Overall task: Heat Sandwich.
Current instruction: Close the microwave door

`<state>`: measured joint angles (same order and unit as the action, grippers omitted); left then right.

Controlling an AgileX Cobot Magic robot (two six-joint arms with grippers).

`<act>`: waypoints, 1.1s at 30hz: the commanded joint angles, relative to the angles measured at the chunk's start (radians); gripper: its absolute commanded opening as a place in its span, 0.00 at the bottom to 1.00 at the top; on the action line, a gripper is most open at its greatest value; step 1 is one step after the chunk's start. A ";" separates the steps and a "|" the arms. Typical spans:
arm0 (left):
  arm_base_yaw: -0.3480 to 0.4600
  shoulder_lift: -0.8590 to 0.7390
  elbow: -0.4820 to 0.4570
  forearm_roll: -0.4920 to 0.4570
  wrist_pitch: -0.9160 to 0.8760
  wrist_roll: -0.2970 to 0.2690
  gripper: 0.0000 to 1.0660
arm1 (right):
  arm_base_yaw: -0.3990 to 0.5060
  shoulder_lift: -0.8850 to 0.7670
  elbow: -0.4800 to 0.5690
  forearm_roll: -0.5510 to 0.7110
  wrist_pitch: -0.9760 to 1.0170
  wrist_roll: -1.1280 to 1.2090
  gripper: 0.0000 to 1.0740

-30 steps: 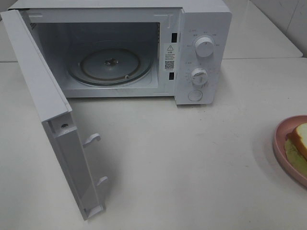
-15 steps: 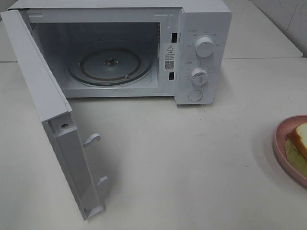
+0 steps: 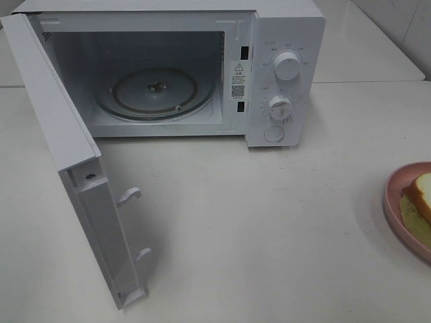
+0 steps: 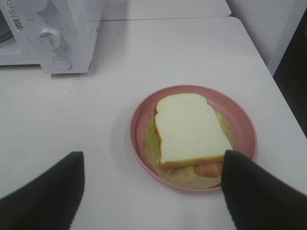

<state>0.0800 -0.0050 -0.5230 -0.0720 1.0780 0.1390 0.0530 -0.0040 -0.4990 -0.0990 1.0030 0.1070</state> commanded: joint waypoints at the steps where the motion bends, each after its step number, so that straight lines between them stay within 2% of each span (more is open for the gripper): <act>1: -0.006 -0.016 0.003 -0.007 -0.006 -0.001 0.92 | -0.008 -0.028 0.000 0.002 -0.005 -0.013 0.71; 12: -0.006 0.024 -0.021 -0.014 -0.051 -0.007 0.91 | -0.008 -0.028 0.000 0.002 -0.005 -0.013 0.71; 17: -0.006 0.104 -0.026 -0.022 -0.139 -0.008 0.85 | -0.008 -0.028 0.000 0.002 -0.005 -0.013 0.71; 21: -0.006 0.200 -0.026 -0.022 -0.230 -0.008 0.70 | -0.008 -0.028 0.000 0.002 -0.005 -0.012 0.70; 22: -0.006 0.200 -0.026 -0.022 -0.230 -0.008 0.70 | -0.008 -0.028 0.000 0.002 -0.005 -0.012 0.70; 23: -0.006 0.243 -0.026 -0.022 -0.264 -0.008 0.59 | -0.008 -0.028 0.000 0.002 -0.005 -0.012 0.70; 24: -0.006 0.267 -0.025 -0.021 -0.284 -0.008 0.54 | -0.008 -0.028 0.000 0.002 -0.005 -0.012 0.70; 25: -0.006 0.290 -0.022 -0.021 -0.302 -0.006 0.49 | -0.008 -0.028 0.000 0.002 -0.005 -0.012 0.70; 26: -0.006 0.290 -0.022 -0.021 -0.302 -0.006 0.49 | -0.008 -0.028 0.000 0.002 -0.005 -0.012 0.70; 27: -0.006 0.335 -0.019 -0.022 -0.341 -0.005 0.36 | -0.008 -0.028 0.000 0.002 -0.005 -0.012 0.70; 29: -0.006 0.376 -0.015 -0.032 -0.368 -0.008 0.23 | -0.008 -0.028 0.000 0.002 -0.005 -0.012 0.70; 30: -0.006 0.399 -0.011 -0.039 -0.379 -0.009 0.17 | -0.008 -0.028 0.000 0.002 -0.005 -0.012 0.70; 31: -0.006 0.399 -0.011 -0.039 -0.379 -0.009 0.17 | -0.008 -0.028 0.000 0.002 -0.005 -0.012 0.70; 32: -0.006 0.435 -0.001 -0.051 -0.417 -0.008 0.01 | -0.008 -0.028 0.000 0.002 -0.005 -0.012 0.70; 33: -0.006 0.450 0.006 -0.052 -0.438 -0.006 0.00 | -0.008 -0.028 0.000 0.002 -0.005 -0.012 0.70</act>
<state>0.0800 0.4250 -0.5280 -0.1070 0.6840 0.1360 0.0530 -0.0040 -0.4990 -0.0990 1.0030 0.1070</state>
